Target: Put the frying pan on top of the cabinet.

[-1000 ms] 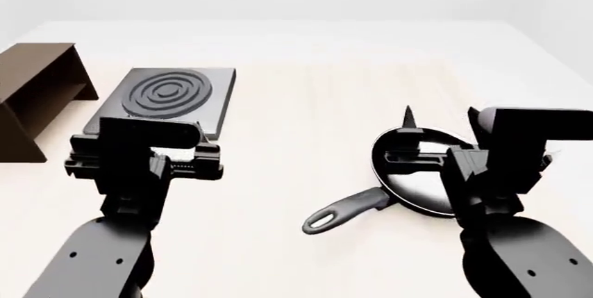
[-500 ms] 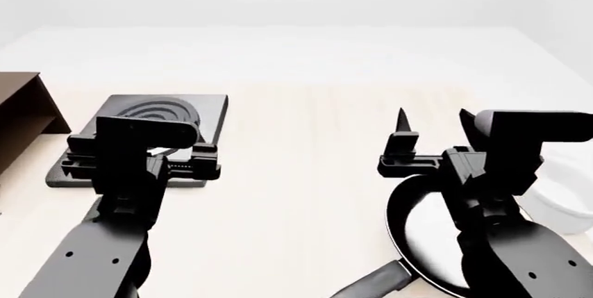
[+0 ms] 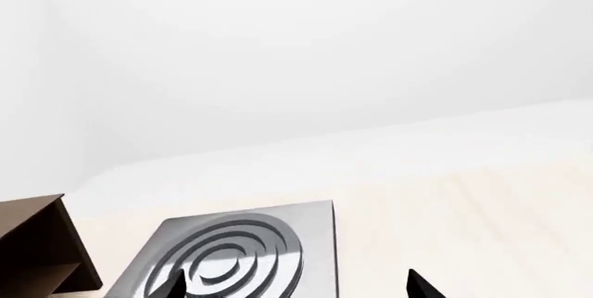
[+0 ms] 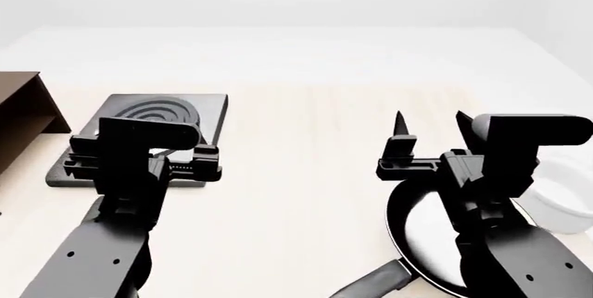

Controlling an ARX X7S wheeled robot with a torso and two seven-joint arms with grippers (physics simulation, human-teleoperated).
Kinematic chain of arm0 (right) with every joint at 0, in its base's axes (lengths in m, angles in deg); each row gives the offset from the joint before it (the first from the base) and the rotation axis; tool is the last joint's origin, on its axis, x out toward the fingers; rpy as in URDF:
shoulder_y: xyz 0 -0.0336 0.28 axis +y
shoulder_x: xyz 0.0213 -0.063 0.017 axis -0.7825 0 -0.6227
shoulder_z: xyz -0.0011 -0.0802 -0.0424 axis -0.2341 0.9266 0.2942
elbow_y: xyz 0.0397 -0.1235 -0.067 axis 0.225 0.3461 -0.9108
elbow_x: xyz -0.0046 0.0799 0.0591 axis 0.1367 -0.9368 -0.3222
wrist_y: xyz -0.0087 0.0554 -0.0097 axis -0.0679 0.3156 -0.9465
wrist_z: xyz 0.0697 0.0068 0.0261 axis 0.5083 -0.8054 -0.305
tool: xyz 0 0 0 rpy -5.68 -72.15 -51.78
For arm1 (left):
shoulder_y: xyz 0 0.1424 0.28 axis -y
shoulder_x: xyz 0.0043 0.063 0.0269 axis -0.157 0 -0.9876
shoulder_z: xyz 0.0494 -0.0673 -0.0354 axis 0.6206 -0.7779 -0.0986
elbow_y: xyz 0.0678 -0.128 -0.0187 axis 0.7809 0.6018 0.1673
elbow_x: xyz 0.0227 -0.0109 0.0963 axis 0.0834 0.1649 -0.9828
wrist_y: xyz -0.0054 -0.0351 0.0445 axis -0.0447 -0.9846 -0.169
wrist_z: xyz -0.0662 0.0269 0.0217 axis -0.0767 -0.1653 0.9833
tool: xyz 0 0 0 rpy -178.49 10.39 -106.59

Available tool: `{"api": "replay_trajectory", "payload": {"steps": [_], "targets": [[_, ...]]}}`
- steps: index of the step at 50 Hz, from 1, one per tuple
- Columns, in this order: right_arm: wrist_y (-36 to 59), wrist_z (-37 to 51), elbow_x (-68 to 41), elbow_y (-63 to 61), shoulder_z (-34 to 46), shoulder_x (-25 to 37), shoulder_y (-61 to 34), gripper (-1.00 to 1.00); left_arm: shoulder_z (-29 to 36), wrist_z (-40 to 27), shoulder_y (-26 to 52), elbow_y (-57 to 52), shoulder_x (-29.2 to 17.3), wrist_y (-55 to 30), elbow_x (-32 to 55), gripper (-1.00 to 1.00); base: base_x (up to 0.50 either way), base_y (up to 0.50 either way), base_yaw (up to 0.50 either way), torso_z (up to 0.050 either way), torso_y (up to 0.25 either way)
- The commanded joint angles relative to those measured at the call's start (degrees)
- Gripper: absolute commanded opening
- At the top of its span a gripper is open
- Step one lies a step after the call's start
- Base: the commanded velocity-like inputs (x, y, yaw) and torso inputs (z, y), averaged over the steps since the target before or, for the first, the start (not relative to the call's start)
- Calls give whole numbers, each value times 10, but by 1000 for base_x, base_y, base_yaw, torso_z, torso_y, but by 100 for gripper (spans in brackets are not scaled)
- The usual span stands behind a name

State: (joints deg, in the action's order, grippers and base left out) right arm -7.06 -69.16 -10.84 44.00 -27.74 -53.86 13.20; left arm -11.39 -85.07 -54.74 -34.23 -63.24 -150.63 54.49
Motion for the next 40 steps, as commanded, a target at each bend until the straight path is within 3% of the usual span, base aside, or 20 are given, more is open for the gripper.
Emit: {"api": "replay_trajectory", "payload": {"steps": [1,6,8,10,11,13,14,18,20,24,30,40], "targets": [[-6,3,1,0,4,4,6,100,-5,0,-3,0,2,-1,8,100,0,0,0,0,0],[-3,7,0,1,3,5,4,100,-5,27,33,-36,2,-106,41,100,0,0,0,0,0],[-5,7,0,2,4,7,4,100,27,24,63,-53,-10,-164,39,100,0,0,0,0,0],[-3,8,0,2,5,9,4,100,42,64,115,-95,-14,-286,84,100,0,0,0,0,0],[-2,8,-1,1,4,10,4,100,44,35,128,-94,-39,-290,170,100,0,0,0,0,0],[-1,9,-2,0,3,10,3,100,9,-137,181,-31,-101,-290,342,100,0,0,0,0,0],[-3,10,-1,3,1,10,2,100,25,-223,230,47,-128,-285,428,100,0,0,0,0,0],[-3,12,-2,3,5,9,1,100,158,-552,308,84,-182,-194,772,100,0,0,0,0,0],[-6,12,-1,3,7,10,1,100,211,-580,345,89,-193,-160,944,100,0,0,0,0,0],[-9,12,-1,6,9,11,2,100,241,-594,381,81,-192,-136,1287,100,0,0,0,0,0],[-13,14,-2,9,10,11,1,100,271,-604,427,97,-179,-120,1314,100,0,0,0,0,0],[-15,15,-4,10,12,13,2,100,288,-592,425,115,-151,-127,1284,100,0,0,0,0,0]]}}
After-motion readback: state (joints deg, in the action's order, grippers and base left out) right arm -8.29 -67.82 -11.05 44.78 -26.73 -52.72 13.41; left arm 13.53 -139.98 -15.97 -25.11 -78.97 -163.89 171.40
